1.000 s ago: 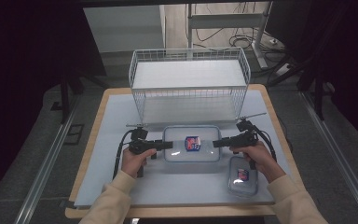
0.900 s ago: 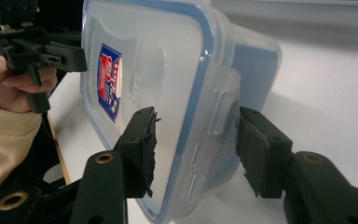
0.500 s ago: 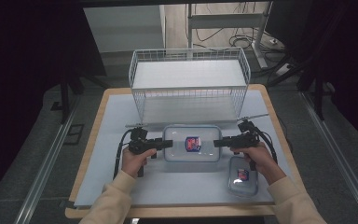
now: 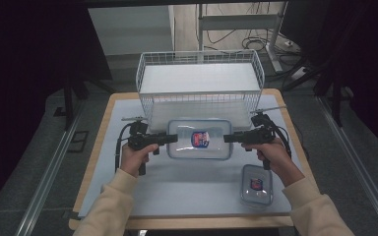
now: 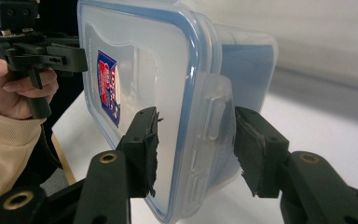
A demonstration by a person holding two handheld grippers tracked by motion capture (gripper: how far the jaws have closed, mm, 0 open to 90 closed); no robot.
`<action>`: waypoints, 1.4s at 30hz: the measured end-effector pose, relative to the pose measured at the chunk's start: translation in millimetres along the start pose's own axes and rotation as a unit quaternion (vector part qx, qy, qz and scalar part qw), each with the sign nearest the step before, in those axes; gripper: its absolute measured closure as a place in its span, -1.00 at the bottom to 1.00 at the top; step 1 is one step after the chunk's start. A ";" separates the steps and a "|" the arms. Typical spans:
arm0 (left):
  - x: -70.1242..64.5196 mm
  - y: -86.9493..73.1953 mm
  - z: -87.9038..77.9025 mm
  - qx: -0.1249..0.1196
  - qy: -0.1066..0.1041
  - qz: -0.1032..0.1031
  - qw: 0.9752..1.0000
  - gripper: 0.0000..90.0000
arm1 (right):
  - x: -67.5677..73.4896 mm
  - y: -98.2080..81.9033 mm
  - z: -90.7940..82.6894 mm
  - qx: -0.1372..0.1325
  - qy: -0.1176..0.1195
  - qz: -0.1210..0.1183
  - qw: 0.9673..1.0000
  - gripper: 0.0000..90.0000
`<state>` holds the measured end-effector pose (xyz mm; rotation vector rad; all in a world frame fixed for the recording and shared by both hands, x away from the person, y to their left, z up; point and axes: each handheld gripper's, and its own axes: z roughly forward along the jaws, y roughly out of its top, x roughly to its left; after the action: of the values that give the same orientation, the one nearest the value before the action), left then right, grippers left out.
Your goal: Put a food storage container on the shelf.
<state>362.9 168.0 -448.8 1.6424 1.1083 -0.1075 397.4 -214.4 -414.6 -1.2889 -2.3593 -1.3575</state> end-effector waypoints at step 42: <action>-23.2 43.0 -15.2 -0.022 0.011 0.039 0.999 0.05 | 16.9 41.1 -24.1 -0.044 0.005 -0.049 0.998 0.15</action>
<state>373.1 167.8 -398.7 1.6483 1.0547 -0.0141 409.9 -212.9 -365.7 -1.2002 -2.4104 -1.5066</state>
